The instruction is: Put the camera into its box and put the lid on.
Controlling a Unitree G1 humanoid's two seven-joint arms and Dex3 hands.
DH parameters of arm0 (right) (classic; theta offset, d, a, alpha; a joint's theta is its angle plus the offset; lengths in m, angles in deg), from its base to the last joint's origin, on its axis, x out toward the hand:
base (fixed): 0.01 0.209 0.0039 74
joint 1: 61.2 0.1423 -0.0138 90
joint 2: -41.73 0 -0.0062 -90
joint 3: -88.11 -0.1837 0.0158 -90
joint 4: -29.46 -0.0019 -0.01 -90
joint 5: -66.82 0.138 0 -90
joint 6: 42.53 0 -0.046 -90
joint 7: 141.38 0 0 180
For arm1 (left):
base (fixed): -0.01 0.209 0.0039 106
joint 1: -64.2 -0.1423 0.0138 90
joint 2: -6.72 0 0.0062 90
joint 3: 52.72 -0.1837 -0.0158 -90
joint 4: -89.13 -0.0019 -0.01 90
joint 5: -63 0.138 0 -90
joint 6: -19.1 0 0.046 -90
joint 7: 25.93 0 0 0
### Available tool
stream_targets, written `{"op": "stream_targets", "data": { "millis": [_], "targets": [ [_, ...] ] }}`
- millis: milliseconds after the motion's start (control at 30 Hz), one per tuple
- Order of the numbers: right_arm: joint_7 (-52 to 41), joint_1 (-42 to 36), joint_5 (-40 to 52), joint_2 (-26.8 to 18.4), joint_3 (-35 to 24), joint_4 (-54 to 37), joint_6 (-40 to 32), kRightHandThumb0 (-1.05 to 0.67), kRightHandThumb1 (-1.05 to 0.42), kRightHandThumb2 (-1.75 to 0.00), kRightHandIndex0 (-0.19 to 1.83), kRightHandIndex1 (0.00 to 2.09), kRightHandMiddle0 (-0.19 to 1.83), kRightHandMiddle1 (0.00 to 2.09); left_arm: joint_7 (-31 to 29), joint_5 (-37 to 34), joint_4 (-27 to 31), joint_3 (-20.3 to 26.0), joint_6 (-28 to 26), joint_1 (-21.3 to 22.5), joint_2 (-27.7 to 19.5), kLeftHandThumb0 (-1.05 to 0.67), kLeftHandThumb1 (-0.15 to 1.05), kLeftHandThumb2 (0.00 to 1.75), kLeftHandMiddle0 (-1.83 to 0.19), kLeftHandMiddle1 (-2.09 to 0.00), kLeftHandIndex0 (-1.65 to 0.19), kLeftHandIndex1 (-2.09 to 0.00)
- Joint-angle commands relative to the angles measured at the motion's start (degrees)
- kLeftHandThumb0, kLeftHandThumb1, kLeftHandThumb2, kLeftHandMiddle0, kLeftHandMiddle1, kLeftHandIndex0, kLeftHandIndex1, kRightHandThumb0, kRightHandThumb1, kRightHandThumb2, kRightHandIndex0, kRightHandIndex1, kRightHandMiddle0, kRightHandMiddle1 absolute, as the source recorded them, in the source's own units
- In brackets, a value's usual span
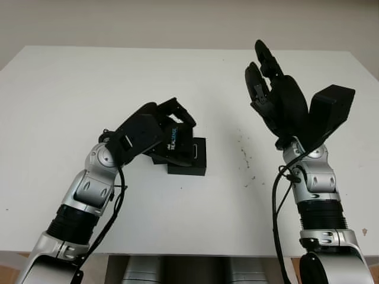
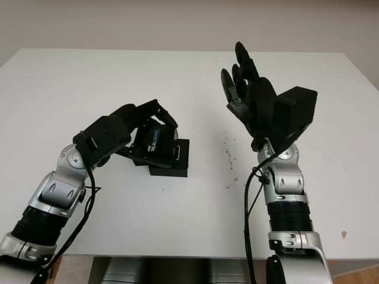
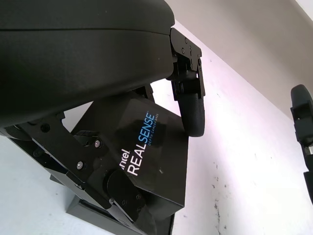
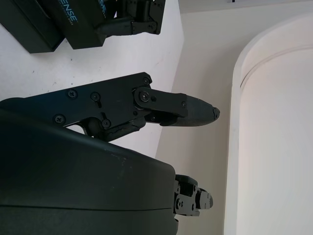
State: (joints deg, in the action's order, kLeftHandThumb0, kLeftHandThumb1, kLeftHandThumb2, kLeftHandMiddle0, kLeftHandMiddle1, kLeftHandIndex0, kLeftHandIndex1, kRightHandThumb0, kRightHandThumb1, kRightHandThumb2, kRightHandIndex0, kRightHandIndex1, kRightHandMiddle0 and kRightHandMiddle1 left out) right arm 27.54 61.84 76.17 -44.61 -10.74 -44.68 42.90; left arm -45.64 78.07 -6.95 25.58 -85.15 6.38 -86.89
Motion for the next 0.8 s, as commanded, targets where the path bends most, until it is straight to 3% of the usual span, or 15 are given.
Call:
{"op": "stream_targets", "data": {
  "millis": [0,367,767],
  "targets": [
    [0.3,-0.7,0.1,0.3,0.0,-0.2,0.2,-0.57,-1.05,-0.5,-0.08,0.06,-0.01,0.08,-0.3,0.3,-0.6,-0.6,0.3,1.6,0.4,-0.11,0.96,0.05,-0.38,-1.59,-0.24,-1.53],
    [0.6,-1.0,-0.3,0.4,0.0,-0.4,0.3,-0.56,-1.05,-0.49,-0.08,0.06,-0.02,0.07,0.1,0.6,-1.5,-0.7,0.9,2.2,1.6,-0.1,0.96,0.05,-0.38,-1.49,-0.25,-1.49],
    [0.6,-0.7,-0.4,0.6,0.3,0.0,0.6,-0.57,-1.05,-0.47,-0.08,0.06,-0.02,0.07,-0.1,2.8,2.1,-1.6,-2.0,1.3,2.4,-0.11,0.97,0.06,-0.36,-1.5,-0.22,-1.51]
  ]
}}
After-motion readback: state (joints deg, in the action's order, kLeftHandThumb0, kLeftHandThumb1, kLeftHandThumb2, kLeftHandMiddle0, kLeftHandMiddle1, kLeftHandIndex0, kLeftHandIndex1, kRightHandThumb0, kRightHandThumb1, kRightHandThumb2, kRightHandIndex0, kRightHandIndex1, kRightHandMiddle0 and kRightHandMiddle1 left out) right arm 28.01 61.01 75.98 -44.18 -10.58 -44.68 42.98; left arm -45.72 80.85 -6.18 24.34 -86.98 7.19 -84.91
